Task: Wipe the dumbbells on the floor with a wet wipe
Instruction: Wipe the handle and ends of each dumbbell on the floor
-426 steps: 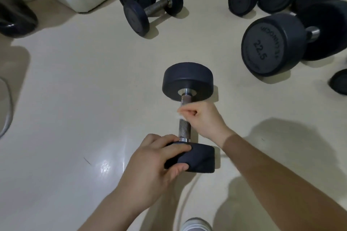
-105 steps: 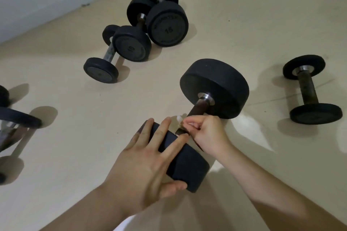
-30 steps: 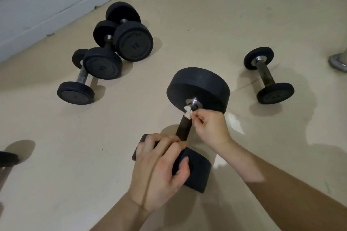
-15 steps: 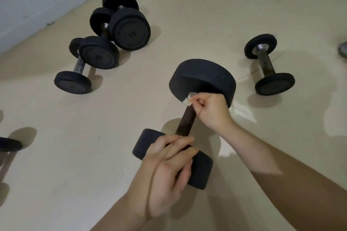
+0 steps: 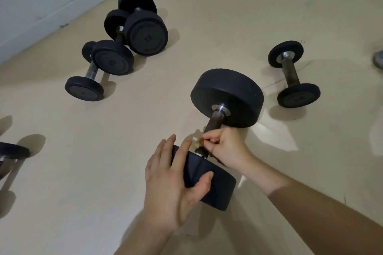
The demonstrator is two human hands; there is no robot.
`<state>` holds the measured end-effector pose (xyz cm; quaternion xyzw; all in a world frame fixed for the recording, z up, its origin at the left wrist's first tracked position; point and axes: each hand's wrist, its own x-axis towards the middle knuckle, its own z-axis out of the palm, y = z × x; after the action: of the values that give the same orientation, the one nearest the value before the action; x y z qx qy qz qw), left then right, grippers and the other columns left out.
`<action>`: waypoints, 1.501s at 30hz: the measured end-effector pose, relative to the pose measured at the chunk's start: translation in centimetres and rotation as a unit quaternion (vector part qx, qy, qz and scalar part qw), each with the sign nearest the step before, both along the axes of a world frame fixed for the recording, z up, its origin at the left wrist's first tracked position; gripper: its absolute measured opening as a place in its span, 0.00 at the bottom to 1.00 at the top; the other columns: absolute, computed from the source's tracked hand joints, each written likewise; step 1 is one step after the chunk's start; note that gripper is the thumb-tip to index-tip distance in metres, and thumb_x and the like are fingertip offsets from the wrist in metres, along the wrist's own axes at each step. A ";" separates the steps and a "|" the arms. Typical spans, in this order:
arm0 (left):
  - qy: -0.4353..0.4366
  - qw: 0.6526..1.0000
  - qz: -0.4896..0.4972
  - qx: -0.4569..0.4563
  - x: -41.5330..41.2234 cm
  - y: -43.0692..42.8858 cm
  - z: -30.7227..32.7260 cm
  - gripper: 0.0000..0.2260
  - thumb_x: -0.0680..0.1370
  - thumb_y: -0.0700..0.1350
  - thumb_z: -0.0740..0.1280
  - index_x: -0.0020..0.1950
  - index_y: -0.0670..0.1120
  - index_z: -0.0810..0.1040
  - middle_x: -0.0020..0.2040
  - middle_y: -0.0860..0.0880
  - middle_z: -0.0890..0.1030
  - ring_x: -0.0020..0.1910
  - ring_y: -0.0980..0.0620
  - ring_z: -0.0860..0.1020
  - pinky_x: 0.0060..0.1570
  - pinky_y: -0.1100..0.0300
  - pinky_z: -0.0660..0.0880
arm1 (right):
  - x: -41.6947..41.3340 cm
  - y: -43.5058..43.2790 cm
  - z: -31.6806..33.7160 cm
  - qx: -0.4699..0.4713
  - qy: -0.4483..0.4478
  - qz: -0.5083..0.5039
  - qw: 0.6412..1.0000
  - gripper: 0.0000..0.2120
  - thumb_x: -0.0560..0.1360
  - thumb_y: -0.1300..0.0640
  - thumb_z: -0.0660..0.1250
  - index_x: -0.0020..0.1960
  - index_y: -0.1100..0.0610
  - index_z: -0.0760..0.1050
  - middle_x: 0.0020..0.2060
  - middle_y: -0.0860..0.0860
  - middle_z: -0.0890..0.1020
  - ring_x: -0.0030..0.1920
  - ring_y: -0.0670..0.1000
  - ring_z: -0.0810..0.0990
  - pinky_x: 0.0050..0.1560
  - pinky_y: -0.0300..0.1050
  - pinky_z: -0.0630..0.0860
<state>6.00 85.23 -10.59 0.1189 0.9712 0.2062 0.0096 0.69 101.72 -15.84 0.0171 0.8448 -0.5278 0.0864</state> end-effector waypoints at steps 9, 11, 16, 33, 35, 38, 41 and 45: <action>0.001 0.993 -0.048 -0.107 2.7 2.7 0.1 0.33 0.71 0.68 0.58 0.72 0.53 0.66 0.72 0.42 0.67 0.72 0.40 0.63 0.64 0.41 0.65 | 2.3 1.3 0.9 -0.002 -0.034 0.057 0.998 0.07 0.75 0.59 0.68 0.51 0.54 0.83 0.42 0.50 0.85 0.45 0.46 0.83 0.51 0.41 0.79; 0.017 0.991 -0.057 -0.116 3.2 3.1 0.1 0.32 0.71 0.67 0.59 0.71 0.53 0.68 0.72 0.42 0.67 0.71 0.39 0.64 0.63 0.41 0.65 | 0.3 2.9 0.7 0.019 -0.013 -0.018 1.000 0.07 0.75 0.61 0.68 0.51 0.57 0.83 0.41 0.52 0.85 0.44 0.47 0.83 0.51 0.40 0.78; 0.036 0.988 -0.094 -0.120 4.4 3.6 0.0 0.32 0.70 0.68 0.61 0.71 0.55 0.69 0.73 0.45 0.67 0.72 0.41 0.63 0.60 0.44 0.65 | 0.7 3.1 0.4 0.004 -0.018 -0.091 0.996 0.08 0.76 0.61 0.67 0.52 0.60 0.83 0.38 0.55 0.84 0.42 0.49 0.82 0.53 0.40 0.75; -0.043 0.994 -0.066 0.077 3.3 2.7 0.4 0.29 0.73 0.63 0.58 0.73 0.60 0.63 0.76 0.52 0.61 0.74 0.52 0.60 0.69 0.52 0.62 | 1.4 6.2 0.4 0.116 0.051 -0.154 0.980 0.09 0.77 0.56 0.66 0.54 0.55 0.82 0.27 0.43 0.77 0.31 0.44 0.78 0.44 0.40 0.77; -0.092 0.992 -0.042 0.071 3.5 2.5 0.0 0.35 0.69 0.69 0.56 0.75 0.62 0.57 0.78 0.51 0.55 0.75 0.51 0.56 0.72 0.51 0.59 | 3.9 4.8 0.6 0.066 0.024 -0.085 0.994 0.09 0.76 0.57 0.67 0.55 0.55 0.82 0.30 0.49 0.81 0.37 0.48 0.81 0.49 0.42 0.79; -0.066 0.995 -0.067 0.028 3.7 2.8 0.0 0.36 0.70 0.72 0.55 0.75 0.60 0.59 0.77 0.48 0.59 0.74 0.47 0.59 0.69 0.48 0.64 | 4.3 5.4 0.9 0.060 0.011 -0.050 0.997 0.09 0.76 0.58 0.67 0.55 0.56 0.82 0.29 0.50 0.81 0.36 0.48 0.81 0.50 0.45 0.80; -0.061 0.996 -0.071 0.007 3.9 3.2 0.3 0.35 0.69 0.73 0.53 0.74 0.61 0.61 0.76 0.49 0.61 0.74 0.47 0.60 0.67 0.48 0.67 | 1.5 7.1 0.9 0.087 0.031 -0.177 0.980 0.09 0.76 0.58 0.68 0.55 0.57 0.82 0.28 0.46 0.78 0.35 0.49 0.81 0.49 0.49 0.81; -0.047 0.994 -0.094 -0.030 4.7 3.5 0.9 0.33 0.69 0.74 0.52 0.74 0.67 0.55 0.76 0.50 0.62 0.73 0.47 0.61 0.61 0.49 0.72 | 5.9 5.3 1.8 0.035 -0.016 -0.022 0.999 0.07 0.77 0.60 0.66 0.51 0.54 0.83 0.34 0.46 0.82 0.38 0.41 0.81 0.47 0.39 0.80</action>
<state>10.74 88.69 -9.71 0.1997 0.9599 0.1802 0.0786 6.62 106.98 -14.00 0.0475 0.8607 -0.4993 0.0876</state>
